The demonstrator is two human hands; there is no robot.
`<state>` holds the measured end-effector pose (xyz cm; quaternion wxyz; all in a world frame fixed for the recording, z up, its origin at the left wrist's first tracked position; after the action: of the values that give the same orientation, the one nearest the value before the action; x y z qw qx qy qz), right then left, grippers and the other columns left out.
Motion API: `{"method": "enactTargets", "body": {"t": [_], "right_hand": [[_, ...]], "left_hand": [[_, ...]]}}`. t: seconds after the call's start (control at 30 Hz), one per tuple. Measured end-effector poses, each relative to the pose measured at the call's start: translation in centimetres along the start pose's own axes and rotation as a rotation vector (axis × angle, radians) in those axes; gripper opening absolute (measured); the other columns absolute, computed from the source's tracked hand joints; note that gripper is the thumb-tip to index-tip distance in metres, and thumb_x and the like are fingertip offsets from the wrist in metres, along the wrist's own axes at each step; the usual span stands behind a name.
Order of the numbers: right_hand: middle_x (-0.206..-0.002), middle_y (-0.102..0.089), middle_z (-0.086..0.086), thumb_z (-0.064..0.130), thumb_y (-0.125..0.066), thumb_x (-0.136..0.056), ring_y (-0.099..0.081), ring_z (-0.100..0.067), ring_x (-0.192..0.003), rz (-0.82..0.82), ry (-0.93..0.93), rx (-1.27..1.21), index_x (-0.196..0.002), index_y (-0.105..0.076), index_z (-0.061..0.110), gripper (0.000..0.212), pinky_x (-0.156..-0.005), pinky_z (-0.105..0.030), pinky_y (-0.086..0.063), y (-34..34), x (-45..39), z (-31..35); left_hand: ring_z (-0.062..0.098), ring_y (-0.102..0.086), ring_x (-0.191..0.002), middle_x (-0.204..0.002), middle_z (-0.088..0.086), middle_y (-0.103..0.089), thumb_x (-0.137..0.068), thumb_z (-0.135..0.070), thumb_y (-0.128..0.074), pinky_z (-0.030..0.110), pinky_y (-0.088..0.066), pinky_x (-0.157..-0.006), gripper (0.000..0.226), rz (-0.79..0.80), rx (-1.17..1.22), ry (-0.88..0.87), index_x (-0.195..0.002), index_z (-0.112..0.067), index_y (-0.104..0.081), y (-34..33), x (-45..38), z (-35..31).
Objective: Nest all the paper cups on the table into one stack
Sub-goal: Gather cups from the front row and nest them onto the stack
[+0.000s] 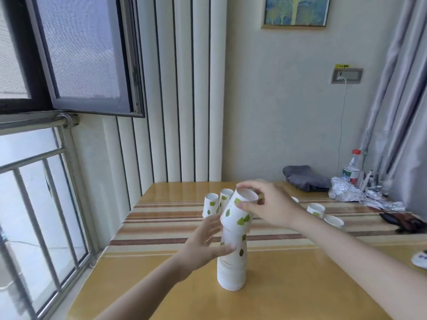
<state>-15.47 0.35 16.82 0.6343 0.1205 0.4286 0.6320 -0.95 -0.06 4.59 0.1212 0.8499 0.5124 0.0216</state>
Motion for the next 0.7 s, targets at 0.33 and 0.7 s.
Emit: {"method": "enactTargets", "body": {"t": [0.33,0.7], "right_hand": [[-0.117,-0.056,0.018,0.054,-0.054,-0.086,-0.057,-0.003,-0.109,0.217,-0.142,-0.041,-0.124,-0.058,0.036,0.042,-0.094,-0.022,-0.046,-4.1,1.6,-3.8],[-0.144,-0.039,-0.013,0.045,-0.077,-0.07,-0.043,-0.035,-0.128,-0.384,-0.837,0.212,-0.145,-0.026,0.021,0.093,-0.098,-0.045,-0.042,10.2,10.8,-29.9]], "left_hand": [[-0.001,-0.051,-0.131,-0.137,-0.018,-0.059,-0.075,-0.05,-0.074,0.031,-0.041,-0.11,0.066,-0.002,0.086,-0.028,-0.135,-0.038,-0.05,1.4,-1.3,-0.5],[0.014,-0.058,-0.121,-0.13,0.001,-0.064,-0.091,-0.042,-0.062,0.038,-0.037,-0.113,0.041,-0.223,0.262,0.094,-0.124,-0.017,-0.061,3.8,-12.3,2.1]]}}
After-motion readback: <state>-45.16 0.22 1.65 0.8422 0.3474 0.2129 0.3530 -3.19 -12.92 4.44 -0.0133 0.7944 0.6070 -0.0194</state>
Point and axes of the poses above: each hand's wrist, its own x-axis away from the middle knuckle, its own y-axis out of the back of the hand, z = x × y, the point moved 10 cm from there along -x, towards the middle knuckle
